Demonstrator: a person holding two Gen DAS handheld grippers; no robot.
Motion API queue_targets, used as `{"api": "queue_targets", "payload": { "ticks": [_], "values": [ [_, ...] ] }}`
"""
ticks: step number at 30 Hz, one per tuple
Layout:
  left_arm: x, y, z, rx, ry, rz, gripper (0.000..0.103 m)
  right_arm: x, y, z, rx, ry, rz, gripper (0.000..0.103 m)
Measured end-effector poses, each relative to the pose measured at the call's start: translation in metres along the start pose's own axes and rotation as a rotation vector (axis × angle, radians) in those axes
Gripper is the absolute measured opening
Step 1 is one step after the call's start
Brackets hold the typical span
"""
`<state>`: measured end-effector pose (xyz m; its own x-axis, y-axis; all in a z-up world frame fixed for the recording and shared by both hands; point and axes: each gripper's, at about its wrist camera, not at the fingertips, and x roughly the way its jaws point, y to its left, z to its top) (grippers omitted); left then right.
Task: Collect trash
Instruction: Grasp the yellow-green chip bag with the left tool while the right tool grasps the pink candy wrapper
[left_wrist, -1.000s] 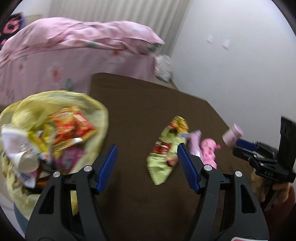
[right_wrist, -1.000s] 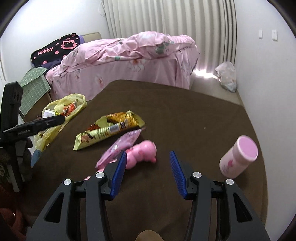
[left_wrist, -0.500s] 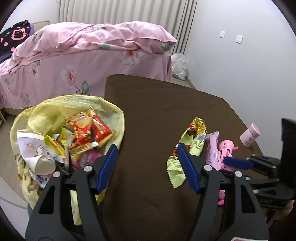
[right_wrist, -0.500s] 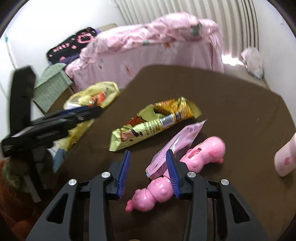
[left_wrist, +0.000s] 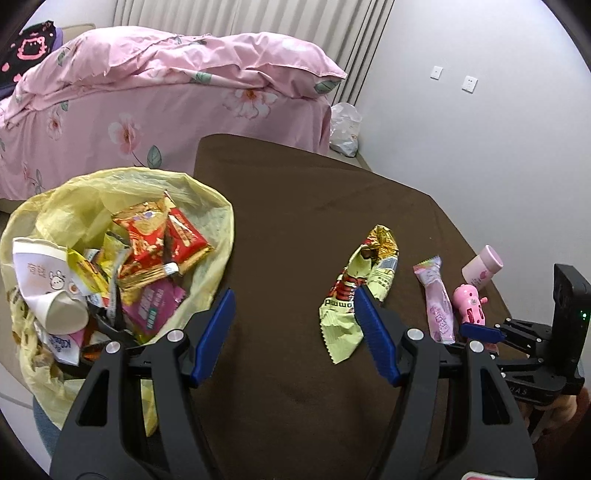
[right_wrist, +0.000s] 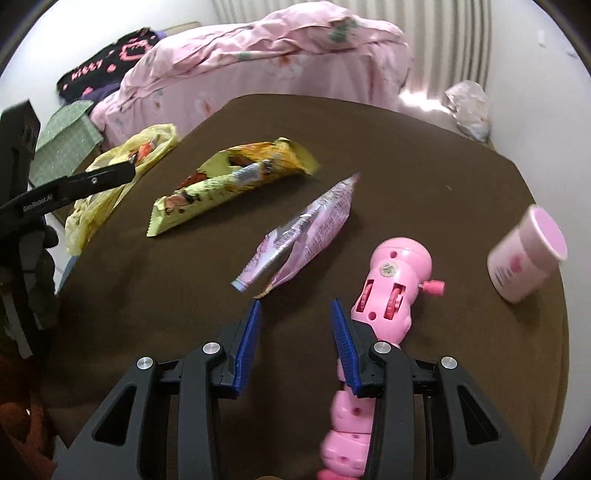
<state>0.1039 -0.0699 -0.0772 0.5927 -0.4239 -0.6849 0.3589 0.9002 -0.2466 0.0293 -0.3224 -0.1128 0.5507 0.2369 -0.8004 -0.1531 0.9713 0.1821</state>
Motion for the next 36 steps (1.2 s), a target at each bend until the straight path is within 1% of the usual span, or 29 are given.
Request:
{"api": "queue_targets", "payload": {
  "ticks": [2, 3, 6, 9, 10, 11, 12, 14, 16, 18, 20, 23, 24, 25, 26, 27, 28, 29, 30, 33, 36],
  "values": [
    [0.001, -0.001, 0.0, -0.001, 0.0, 0.0, 0.063, -0.003, -0.007, 0.003, 0.068, -0.037, 0.058, 0.038],
    [0.001, -0.001, -0.001, -0.001, 0.0, -0.001, 0.063, -0.004, -0.009, 0.006, 0.084, -0.05, 0.066, 0.038],
    [0.001, -0.003, -0.001, 0.006, -0.005, -0.009, 0.063, 0.004, -0.01, 0.02, 0.116, -0.072, 0.036, 0.038],
    [0.0, -0.005, 0.0, 0.015, -0.006, -0.025, 0.063, 0.017, -0.005, 0.03, 0.113, -0.06, 0.024, 0.038],
    [0.0, -0.006, 0.0, 0.021, -0.005, -0.035, 0.063, 0.022, -0.001, 0.032, 0.097, -0.044, 0.026, 0.038],
    [0.0, -0.007, 0.0, 0.025, -0.003, -0.048, 0.063, 0.025, 0.003, 0.033, 0.079, -0.037, 0.03, 0.031],
    [0.001, -0.008, 0.0, 0.027, 0.0, -0.064, 0.063, 0.028, 0.007, 0.032, 0.049, -0.03, 0.025, 0.02],
    [0.003, -0.009, 0.0, 0.028, 0.01, -0.096, 0.063, 0.031, 0.012, 0.027, 0.008, -0.018, 0.012, 0.018],
    [0.009, -0.013, 0.001, 0.032, 0.032, -0.127, 0.065, 0.027, 0.011, 0.021, -0.013, -0.026, 0.011, 0.017],
    [0.018, -0.02, 0.002, 0.057, 0.066, -0.139, 0.065, 0.022, 0.007, 0.016, -0.019, -0.025, -0.004, 0.017],
    [0.031, -0.033, 0.005, 0.117, 0.104, -0.138, 0.065, 0.016, 0.003, 0.008, -0.041, -0.01, -0.026, 0.017],
    [0.046, -0.049, 0.008, 0.178, 0.133, -0.115, 0.065, 0.008, -0.003, -0.002, -0.046, 0.006, -0.007, 0.017],
    [0.053, -0.052, 0.011, 0.18, 0.148, -0.099, 0.062, 0.006, -0.004, -0.004, -0.044, 0.011, 0.004, 0.018],
    [0.06, -0.054, 0.013, 0.167, 0.169, -0.089, 0.056, 0.004, -0.005, -0.007, -0.041, 0.01, 0.011, 0.018],
    [0.066, -0.054, 0.015, 0.15, 0.189, -0.084, 0.052, 0.003, -0.006, -0.008, -0.035, 0.007, 0.023, 0.02],
    [0.072, -0.053, 0.016, 0.126, 0.212, -0.08, 0.048, 0.003, -0.006, -0.009, -0.03, 0.002, 0.039, 0.029],
    [0.072, -0.051, 0.016, 0.116, 0.209, -0.086, 0.046, 0.002, -0.005, -0.01, -0.031, -0.002, 0.07, 0.036],
    [0.071, -0.05, 0.016, 0.108, 0.205, -0.09, 0.043, 0.002, -0.001, -0.012, -0.05, 0.006, 0.096, 0.051],
    [0.068, -0.049, 0.015, 0.101, 0.201, -0.095, 0.038, 0.003, 0.003, -0.013, -0.067, 0.013, 0.096, 0.058],
    [0.055, -0.041, 0.009, 0.081, 0.18, -0.088, 0.033, 0.005, 0.019, -0.016, -0.168, 0.021, 0.019, 0.058],
    [0.035, -0.031, 0.001, 0.046, 0.152, -0.08, 0.032, 0.003, 0.016, -0.016, -0.124, 0.023, 0.03, 0.058]
  ]
}}
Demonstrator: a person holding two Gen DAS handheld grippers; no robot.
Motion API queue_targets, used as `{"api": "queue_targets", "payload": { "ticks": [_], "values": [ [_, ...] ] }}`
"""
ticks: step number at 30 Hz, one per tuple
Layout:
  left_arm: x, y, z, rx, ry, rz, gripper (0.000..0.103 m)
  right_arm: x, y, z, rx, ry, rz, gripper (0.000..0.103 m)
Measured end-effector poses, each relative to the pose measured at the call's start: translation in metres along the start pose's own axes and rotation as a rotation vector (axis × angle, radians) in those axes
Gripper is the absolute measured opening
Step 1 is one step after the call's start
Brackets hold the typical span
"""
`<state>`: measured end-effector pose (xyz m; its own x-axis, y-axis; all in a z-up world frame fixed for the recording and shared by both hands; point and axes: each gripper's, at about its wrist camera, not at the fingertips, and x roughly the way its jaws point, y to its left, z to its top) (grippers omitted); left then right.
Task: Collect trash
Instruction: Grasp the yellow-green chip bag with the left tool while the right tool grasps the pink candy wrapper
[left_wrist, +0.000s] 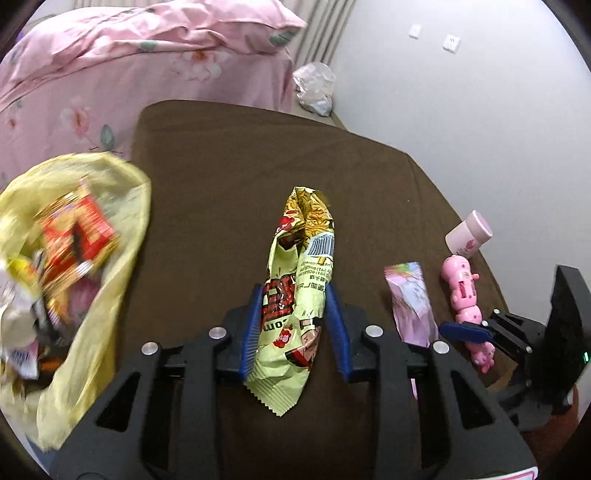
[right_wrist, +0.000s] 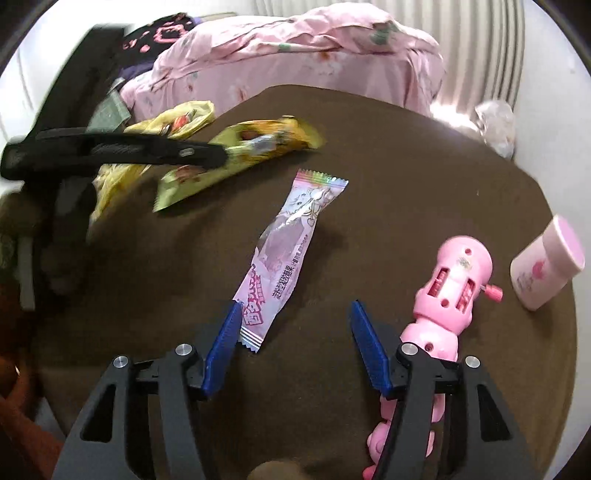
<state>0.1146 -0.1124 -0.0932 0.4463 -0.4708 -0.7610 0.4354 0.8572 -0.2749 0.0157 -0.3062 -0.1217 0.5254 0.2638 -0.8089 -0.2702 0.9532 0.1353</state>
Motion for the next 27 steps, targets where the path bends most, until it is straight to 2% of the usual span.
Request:
{"api": "queue_targets", "payload": {
  "ticks": [3, 7, 11, 14, 16, 17, 19, 20, 21, 22, 27],
  "values": [
    [-0.016, 0.008, -0.012, -0.036, -0.024, 0.02, 0.032, -0.007, 0.001, -0.002, 0.032, -0.011, -0.008, 0.058],
    [-0.028, 0.016, -0.027, -0.073, -0.034, 0.038, 0.032, -0.03, 0.014, -0.003, 0.021, -0.087, -0.017, 0.058],
    [-0.034, 0.012, -0.034, -0.07, -0.042, 0.041, 0.032, -0.038, 0.021, -0.002, 0.066, -0.154, -0.029, 0.058],
    [-0.037, 0.007, -0.037, -0.054, -0.051, 0.048, 0.032, -0.025, 0.026, -0.001, 0.08, -0.146, -0.098, 0.058],
    [-0.04, 0.004, -0.038, -0.043, -0.057, 0.051, 0.032, -0.013, 0.027, 0.0, 0.079, -0.124, -0.102, 0.057],
    [-0.041, 0.003, -0.038, -0.041, -0.061, 0.05, 0.032, -0.009, 0.028, 0.0, 0.072, -0.116, -0.102, 0.054],
    [-0.045, 0.002, -0.039, -0.04, -0.07, 0.048, 0.032, -0.001, 0.029, 0.0, 0.055, -0.089, -0.11, 0.041],
    [-0.046, 0.002, -0.039, -0.041, -0.074, 0.047, 0.032, 0.001, 0.027, -0.001, 0.055, -0.082, -0.094, 0.028],
    [-0.048, 0.003, -0.039, -0.044, -0.078, 0.047, 0.032, 0.001, 0.025, -0.002, 0.062, -0.077, -0.059, 0.02],
    [-0.051, 0.004, -0.039, -0.048, -0.084, 0.045, 0.032, -0.001, 0.024, -0.002, 0.068, -0.084, -0.037, 0.018],
    [-0.066, 0.014, -0.037, -0.07, -0.127, 0.055, 0.032, -0.02, 0.034, 0.007, 0.019, -0.139, -0.036, 0.017]
  ]
}}
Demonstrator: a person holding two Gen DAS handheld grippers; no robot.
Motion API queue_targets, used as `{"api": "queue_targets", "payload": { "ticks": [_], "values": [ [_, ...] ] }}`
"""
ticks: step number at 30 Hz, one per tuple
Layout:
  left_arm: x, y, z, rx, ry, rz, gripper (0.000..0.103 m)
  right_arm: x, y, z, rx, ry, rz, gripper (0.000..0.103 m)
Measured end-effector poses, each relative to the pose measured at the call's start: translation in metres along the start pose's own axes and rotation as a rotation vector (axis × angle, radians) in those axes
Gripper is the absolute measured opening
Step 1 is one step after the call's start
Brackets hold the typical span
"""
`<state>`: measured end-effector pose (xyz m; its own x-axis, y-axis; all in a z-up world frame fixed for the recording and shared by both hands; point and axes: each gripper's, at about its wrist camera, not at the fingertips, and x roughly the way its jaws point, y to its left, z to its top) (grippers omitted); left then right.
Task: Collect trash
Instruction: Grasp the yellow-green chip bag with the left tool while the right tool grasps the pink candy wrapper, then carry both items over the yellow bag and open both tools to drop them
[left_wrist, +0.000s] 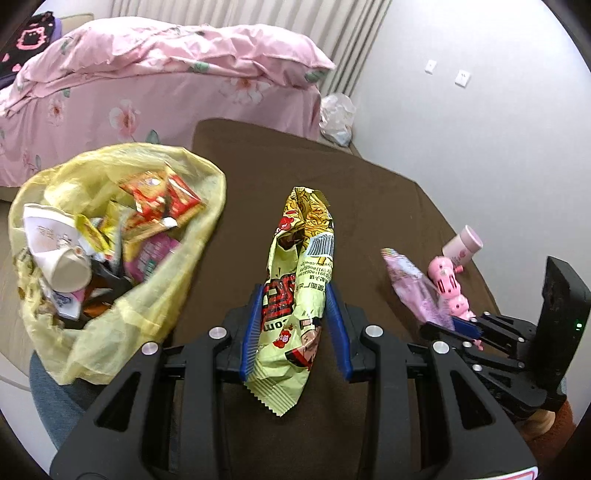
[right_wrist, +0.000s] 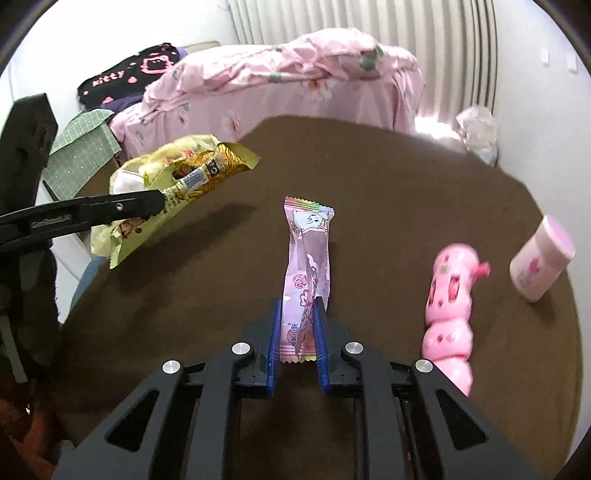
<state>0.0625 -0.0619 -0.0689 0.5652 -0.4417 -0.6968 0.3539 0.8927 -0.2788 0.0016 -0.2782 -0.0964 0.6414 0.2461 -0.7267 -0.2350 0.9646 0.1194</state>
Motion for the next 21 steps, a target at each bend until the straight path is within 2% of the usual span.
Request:
{"api": "queue_targets", "payload": {
  "ticks": [11, 17, 21],
  "values": [
    [-0.063, 0.042, 0.024, -0.041, -0.183, 0.123, 0.032, -0.026, 0.048, 0.072, -0.14, -0.136, 0.104, 0.016],
    [-0.095, 0.091, 0.029, -0.177, -0.275, 0.203, 0.032, -0.013, 0.09, 0.112, -0.222, -0.156, 0.184, 0.016],
    [-0.104, 0.116, 0.025, -0.252, -0.301, 0.242, 0.032, 0.001, 0.107, 0.127, -0.244, -0.141, 0.228, 0.016]
  ]
}}
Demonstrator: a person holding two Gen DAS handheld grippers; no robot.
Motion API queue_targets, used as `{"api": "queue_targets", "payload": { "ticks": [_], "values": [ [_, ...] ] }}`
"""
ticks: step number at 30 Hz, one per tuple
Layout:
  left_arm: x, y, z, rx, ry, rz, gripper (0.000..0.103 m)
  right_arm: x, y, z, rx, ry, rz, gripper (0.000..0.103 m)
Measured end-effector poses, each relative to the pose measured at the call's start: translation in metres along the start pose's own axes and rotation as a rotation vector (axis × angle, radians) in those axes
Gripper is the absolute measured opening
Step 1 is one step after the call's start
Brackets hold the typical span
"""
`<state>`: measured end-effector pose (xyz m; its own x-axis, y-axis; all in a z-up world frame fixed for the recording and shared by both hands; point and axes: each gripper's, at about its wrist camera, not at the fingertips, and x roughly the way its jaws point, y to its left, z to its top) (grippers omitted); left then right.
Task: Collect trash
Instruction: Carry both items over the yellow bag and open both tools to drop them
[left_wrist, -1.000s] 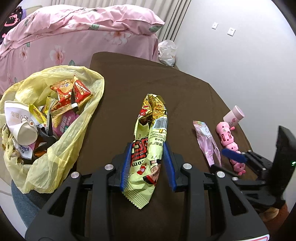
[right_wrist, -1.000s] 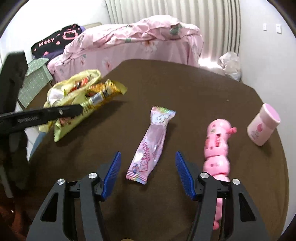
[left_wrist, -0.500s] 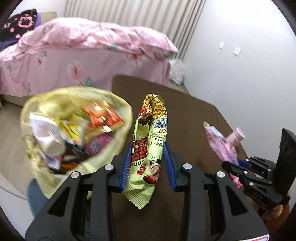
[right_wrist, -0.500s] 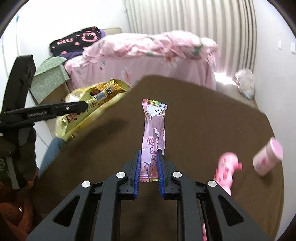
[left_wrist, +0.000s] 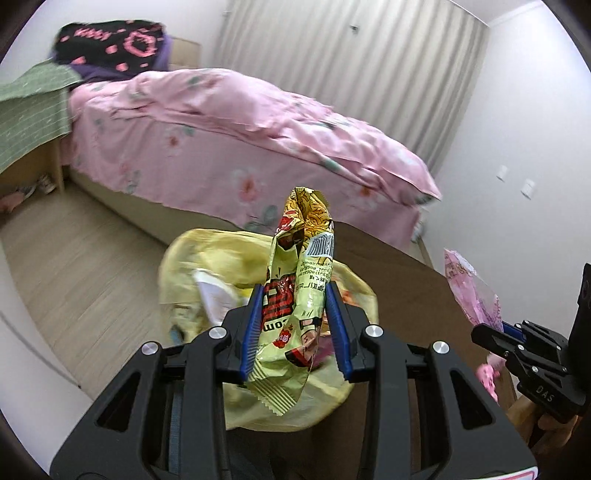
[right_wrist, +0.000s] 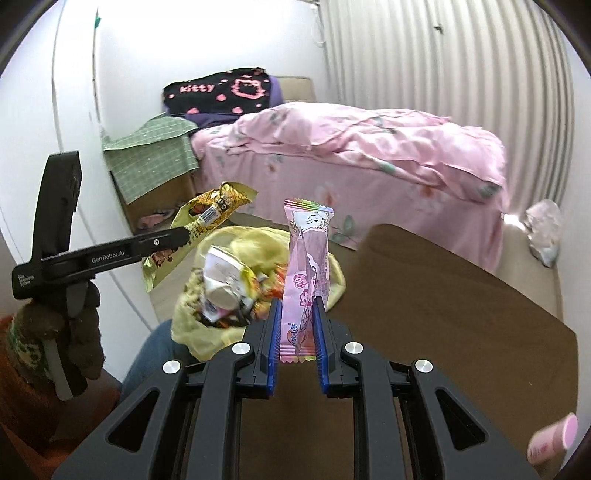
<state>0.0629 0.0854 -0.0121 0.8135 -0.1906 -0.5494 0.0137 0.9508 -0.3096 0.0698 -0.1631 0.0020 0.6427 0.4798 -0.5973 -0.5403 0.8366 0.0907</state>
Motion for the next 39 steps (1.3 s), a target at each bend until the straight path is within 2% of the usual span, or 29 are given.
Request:
{"api": "queue_targets", "payload": {
  "ticks": [6, 9, 16, 21, 26, 33, 39],
  "values": [
    [0.013, 0.025, -0.004, -0.073, 0.004, 0.051, 0.032, 0.044, 0.0, 0.023, -0.006, 0.039, 0.079, 0.016],
    [0.04, 0.029, -0.012, -0.073, 0.057, 0.068, 0.032, 0.074, -0.006, 0.029, 0.02, 0.082, 0.112, 0.016],
    [0.111, 0.035, -0.037, -0.05, 0.23, 0.144, 0.032, 0.162, -0.014, 0.023, 0.028, 0.273, 0.12, 0.016],
    [0.112, 0.043, -0.038, -0.07, 0.22, 0.156, 0.032, 0.211, -0.01, 0.016, 0.047, 0.377, 0.175, 0.014],
    [0.116, 0.045, -0.037, -0.085, 0.23, 0.147, 0.032, 0.225, -0.002, 0.016, -0.004, 0.408, 0.186, 0.014],
    [0.125, 0.044, -0.026, -0.122, 0.215, 0.104, 0.032, 0.204, -0.008, 0.009, 0.025, 0.398, 0.217, 0.014],
    [0.11, 0.042, -0.019, -0.151, 0.188, 0.062, 0.032, 0.194, -0.004, 0.008, 0.03, 0.37, 0.217, 0.014]
  ]
}}
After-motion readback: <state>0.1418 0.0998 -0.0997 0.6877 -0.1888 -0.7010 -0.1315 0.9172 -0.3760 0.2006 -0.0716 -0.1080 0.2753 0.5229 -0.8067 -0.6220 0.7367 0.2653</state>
